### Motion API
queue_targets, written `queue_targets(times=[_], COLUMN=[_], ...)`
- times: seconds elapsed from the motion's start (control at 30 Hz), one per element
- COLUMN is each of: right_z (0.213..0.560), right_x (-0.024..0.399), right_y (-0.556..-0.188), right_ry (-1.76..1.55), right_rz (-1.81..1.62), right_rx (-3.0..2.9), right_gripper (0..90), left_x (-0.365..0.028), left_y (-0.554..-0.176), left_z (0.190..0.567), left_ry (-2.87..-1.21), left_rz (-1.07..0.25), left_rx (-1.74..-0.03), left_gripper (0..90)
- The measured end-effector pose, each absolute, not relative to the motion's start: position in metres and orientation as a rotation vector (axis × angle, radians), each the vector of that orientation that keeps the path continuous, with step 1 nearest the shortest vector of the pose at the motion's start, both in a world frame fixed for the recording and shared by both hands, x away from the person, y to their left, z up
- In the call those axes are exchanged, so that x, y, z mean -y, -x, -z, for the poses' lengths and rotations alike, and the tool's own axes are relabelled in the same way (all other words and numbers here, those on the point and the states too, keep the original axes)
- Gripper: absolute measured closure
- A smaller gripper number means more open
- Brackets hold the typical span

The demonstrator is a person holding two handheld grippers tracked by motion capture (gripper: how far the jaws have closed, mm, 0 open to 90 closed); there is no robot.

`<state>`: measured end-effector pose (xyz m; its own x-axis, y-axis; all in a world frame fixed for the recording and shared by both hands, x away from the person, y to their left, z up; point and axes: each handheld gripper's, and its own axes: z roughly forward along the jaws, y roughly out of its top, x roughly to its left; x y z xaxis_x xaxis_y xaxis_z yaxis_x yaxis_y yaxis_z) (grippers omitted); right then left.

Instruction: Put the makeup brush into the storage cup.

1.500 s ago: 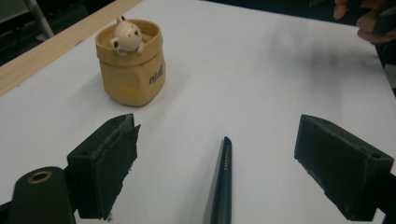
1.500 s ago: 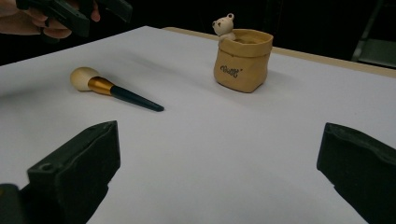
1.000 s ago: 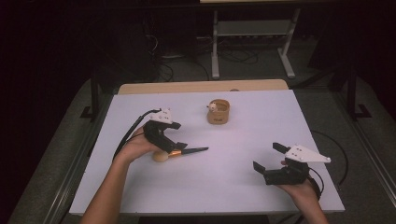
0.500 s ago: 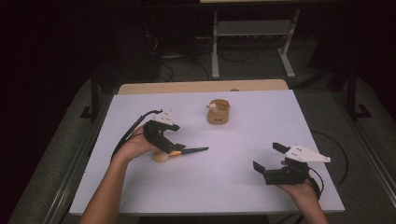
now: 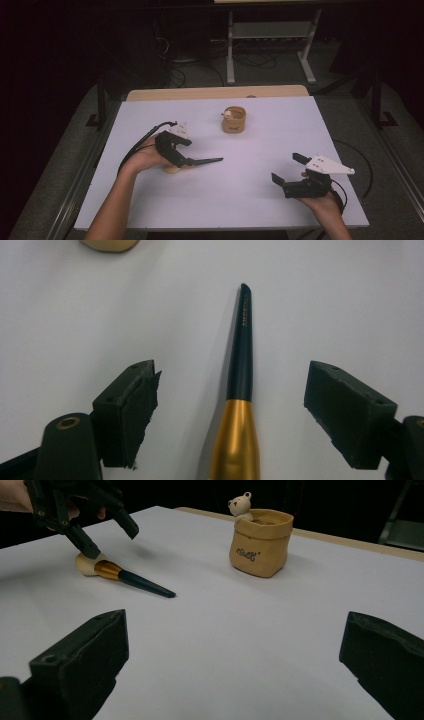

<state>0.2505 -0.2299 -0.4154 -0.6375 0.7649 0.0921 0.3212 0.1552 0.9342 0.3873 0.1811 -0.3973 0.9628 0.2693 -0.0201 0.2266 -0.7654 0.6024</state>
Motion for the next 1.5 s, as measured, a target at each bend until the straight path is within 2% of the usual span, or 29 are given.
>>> queue_targets(times=[0.5, 1.17, 1.5], right_z=[0.416, 0.416, 0.416], right_x=[0.23, 0.23, 0.231], right_y=[-0.25, -0.251, -0.251], right_ry=[-1.027, -1.032, -1.032], right_rz=[-1.477, -1.476, -1.475], right_rx=[-2.038, -2.04, -2.041], right_gripper=[0.0, 0.0, 0.0], left_x=[-0.178, -0.177, -0.175], left_y=[-0.388, -0.387, -0.386], left_z=[0.407, 0.417, 0.42], left_ry=[-2.577, -2.671, -2.712], left_rz=[-0.091, -0.074, -0.078], left_rx=[-0.34, -0.297, -0.266], left_gripper=[26.8, 45.0, 50.0])
